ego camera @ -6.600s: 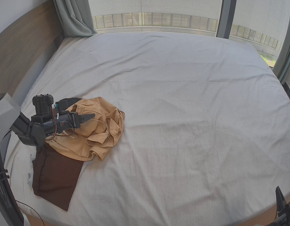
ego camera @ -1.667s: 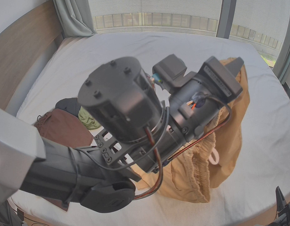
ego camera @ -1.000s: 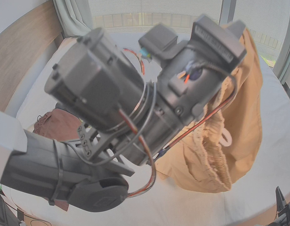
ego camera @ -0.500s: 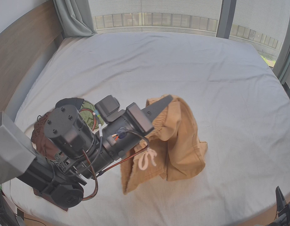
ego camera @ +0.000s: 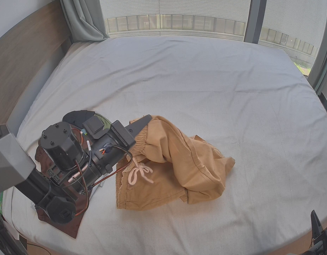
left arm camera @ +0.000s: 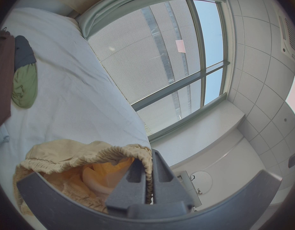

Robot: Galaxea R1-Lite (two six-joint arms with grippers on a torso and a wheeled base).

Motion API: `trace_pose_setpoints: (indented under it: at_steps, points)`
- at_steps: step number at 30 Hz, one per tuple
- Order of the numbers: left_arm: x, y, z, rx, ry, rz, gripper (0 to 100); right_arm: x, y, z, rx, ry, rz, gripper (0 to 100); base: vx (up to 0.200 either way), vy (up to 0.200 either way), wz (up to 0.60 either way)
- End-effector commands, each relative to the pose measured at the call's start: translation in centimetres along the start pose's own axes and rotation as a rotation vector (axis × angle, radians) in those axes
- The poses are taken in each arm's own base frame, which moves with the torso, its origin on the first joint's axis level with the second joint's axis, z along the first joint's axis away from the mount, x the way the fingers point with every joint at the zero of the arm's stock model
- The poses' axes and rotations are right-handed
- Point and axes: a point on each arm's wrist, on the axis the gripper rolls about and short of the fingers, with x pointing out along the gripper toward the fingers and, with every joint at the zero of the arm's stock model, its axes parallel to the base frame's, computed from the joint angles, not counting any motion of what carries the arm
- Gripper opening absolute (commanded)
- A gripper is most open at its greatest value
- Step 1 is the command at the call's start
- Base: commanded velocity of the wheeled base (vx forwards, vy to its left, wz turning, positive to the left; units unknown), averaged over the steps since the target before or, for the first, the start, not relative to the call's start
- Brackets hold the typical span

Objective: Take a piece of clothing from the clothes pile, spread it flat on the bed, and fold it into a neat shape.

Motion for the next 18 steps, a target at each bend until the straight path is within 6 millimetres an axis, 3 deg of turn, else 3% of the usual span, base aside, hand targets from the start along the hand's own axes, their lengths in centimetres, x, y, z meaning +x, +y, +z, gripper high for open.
trace_pose_setpoints:
  at_steps: [1, 18]
  points:
    - [-0.6, 1.0, 0.9, 0.008, -0.029, 0.043, 0, 0.0, 0.0, -0.5, 0.0, 0.001, 0.001, 100, 0.0, 0.0, 0.0]
    - [-2.4, 5.4, 4.3, 0.058, -0.121, 0.192, 0, 0.0, 0.0, -0.5, -0.006, 0.001, 0.004, 100, 0.0, 0.0, 0.0]
